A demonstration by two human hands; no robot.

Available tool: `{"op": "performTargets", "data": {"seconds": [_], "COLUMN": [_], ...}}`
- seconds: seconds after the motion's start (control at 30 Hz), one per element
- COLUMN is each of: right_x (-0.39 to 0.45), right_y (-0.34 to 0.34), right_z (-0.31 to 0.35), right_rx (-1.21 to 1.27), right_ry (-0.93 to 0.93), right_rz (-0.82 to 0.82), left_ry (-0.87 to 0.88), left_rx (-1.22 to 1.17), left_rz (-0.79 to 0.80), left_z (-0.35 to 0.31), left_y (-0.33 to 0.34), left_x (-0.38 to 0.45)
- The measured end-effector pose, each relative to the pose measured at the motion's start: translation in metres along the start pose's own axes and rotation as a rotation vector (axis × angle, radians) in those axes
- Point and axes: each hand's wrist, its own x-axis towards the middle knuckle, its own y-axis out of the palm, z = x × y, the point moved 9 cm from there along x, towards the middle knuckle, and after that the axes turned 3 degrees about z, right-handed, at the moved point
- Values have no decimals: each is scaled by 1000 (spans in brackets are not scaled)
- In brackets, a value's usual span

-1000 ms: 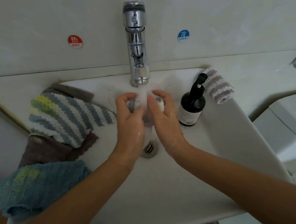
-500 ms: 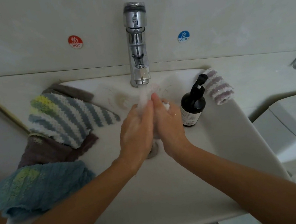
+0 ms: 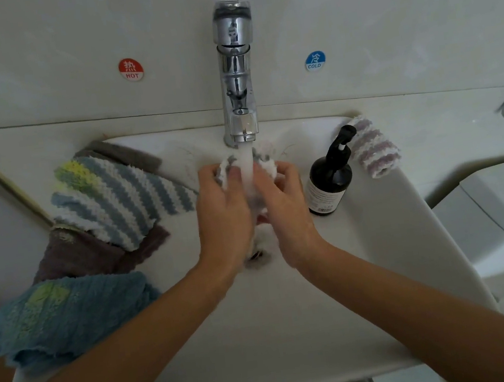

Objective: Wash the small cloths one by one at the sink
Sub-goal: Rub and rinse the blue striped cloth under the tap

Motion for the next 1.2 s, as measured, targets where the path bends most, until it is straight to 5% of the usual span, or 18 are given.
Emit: {"op": "performTargets", "data": {"seconds": [0.3,0.5,0.9,1.2], "right_x": [-4,-5,1,0], "right_y": [5,3,4,1], "right_z": [15,9,22,14], "right_rx": [-205,-127,-388,-256], "right_ry": [-210,-132,-157,-174], "right_rz": [-16,-11,-51,-1], "left_ry": [-51,42,-38,-45], "left_rx": [-27,191,10,48], "left_rz": [82,109,57,102], "left_z": [11,5,5,17], "left_y": [5,8,4,8], "left_x": [-3,-1,1,-1]}}
